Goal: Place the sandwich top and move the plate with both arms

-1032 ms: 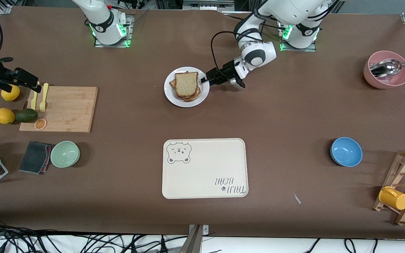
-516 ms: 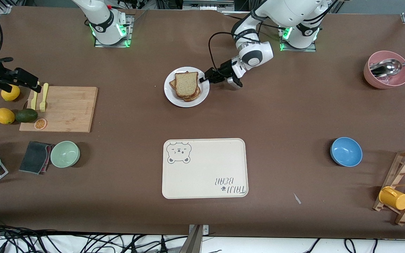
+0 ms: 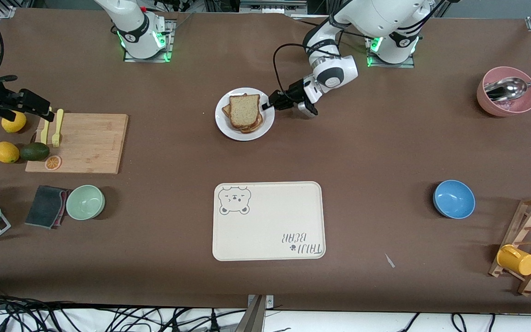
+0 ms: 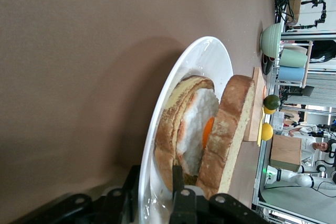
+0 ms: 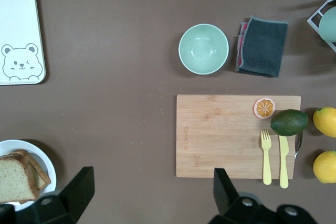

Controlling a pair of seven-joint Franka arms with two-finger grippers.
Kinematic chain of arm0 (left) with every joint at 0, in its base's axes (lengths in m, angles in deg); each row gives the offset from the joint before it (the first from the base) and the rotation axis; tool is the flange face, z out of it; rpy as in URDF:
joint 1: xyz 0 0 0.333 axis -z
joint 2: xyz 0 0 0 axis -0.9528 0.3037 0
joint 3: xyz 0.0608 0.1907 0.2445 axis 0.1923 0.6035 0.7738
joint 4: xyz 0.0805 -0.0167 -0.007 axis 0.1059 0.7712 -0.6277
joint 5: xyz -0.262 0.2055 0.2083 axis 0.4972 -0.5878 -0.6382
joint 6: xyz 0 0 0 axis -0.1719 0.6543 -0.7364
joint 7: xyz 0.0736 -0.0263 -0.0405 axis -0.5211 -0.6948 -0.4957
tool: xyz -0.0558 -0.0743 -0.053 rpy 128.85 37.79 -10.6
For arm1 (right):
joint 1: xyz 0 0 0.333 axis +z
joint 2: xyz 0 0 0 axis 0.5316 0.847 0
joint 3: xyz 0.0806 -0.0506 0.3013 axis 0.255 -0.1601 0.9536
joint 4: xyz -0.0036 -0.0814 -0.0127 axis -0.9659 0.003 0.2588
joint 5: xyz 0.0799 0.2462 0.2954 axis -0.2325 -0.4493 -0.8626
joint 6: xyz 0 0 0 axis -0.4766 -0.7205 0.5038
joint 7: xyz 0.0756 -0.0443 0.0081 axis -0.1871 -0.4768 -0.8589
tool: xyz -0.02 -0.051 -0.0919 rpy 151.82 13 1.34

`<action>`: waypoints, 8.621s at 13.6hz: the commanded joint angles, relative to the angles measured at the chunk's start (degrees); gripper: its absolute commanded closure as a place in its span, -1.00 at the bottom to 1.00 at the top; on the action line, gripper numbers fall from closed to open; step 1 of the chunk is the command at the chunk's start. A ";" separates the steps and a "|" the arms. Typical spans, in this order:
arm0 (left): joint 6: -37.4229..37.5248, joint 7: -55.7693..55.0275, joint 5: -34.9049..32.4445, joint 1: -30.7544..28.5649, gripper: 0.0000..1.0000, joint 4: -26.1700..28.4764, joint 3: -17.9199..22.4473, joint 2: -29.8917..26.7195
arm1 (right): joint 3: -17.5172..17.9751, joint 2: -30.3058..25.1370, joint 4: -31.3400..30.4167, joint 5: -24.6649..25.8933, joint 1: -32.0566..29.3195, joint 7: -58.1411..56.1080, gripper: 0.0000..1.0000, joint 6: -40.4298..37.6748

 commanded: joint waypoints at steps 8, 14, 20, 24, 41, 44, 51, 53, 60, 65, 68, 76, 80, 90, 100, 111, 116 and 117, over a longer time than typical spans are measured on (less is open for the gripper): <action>0.39 7.85 12.60 0.69 1.00 -0.62 0.05 0.11 | 0.22 0.26 1.19 -0.52 -0.43 -0.30 -1.00 -0.97; 0.83 8.11 12.78 -0.71 1.00 -0.62 -0.04 -0.51 | 0.22 0.35 1.19 -0.43 -0.43 -0.30 -1.00 -0.97; -0.04 8.03 12.60 -3.44 1.00 -2.11 -0.13 -1.91 | 0.22 0.26 1.19 -0.52 -0.43 -0.30 -1.00 -0.97; -4.15 7.41 12.34 -6.07 1.00 -6.75 -0.04 -1.65 | 0.22 0.35 1.19 -0.43 -0.43 -0.30 -1.00 -0.97; -19.29 7.50 8.91 -11.00 1.00 -41.03 3.21 16.97 | 0.22 0.26 1.10 -0.43 -0.43 -0.12 -1.00 -0.97; -19.29 7.50 9.00 -8.64 1.00 -44.64 6.01 19.09 | 0.22 0.26 1.10 -0.52 -0.43 0.05 -1.00 -1.41; -19.29 7.50 8.91 -7.13 0.82 -46.76 7.96 20.85 | 0.22 0.26 1.19 -0.43 -0.43 0.14 -1.00 -1.59; -19.29 7.50 8.91 -7.39 0.62 -46.59 7.96 20.59 | 0.22 0.26 1.10 -0.43 -0.43 0.06 -1.00 -1.59; -28.58 7.76 7.42 -10.37 -0.06 -46.32 6.91 18.05 | 0.22 0.26 1.19 -0.52 -0.43 0.23 -1.00 -1.59; -41.59 7.94 3.29 -21.61 -0.20 -46.85 -7.13 16.81 | 0.22 0.26 1.10 -0.52 -0.43 0.14 -1.00 -1.59; -48.37 8.11 3.11 -23.65 -0.35 -47.02 -9.53 13.92 | 0.22 0.26 1.10 -0.43 -0.43 0.14 -1.00 -1.59; -49.79 15.66 3.02 -26.37 -0.41 -49.31 -7.51 14.00 | 0.22 0.26 1.19 -0.43 -0.43 0.14 -1.00 -1.59; -49.97 7.47 -7.46 -28.48 -0.48 -48.96 -7.59 13.82 | 0.22 0.26 1.10 -0.43 -0.43 -0.12 -1.00 -1.59; -50.32 -30.34 -49.49 -30.42 -1.00 -47.82 -7.33 13.64 | 0.22 0.26 1.10 -0.43 -0.43 -0.12 -1.00 -1.59; -42.69 -67.52 -96.60 -31.48 -1.00 -46.67 0.74 12.50 | 0.22 0.26 1.19 -0.52 -0.43 -0.03 -1.00 -1.59; 7.13 -90.83 -137.83 -27.26 -1.00 -46.67 22.63 -0.32 | 0.22 0.26 1.19 -0.52 -0.43 -0.30 -1.00 -1.59; 24.61 -96.03 -149.72 -27.96 -1.00 -46.58 22.73 -7.61 | 0.22 0.26 1.19 -0.52 -0.43 -0.30 -1.00 -1.59; 28.04 -96.04 -150.60 -28.57 -1.00 -46.58 22.73 -9.19 | 0.22 0.26 1.19 -0.52 -0.43 -0.30 -1.00 -1.59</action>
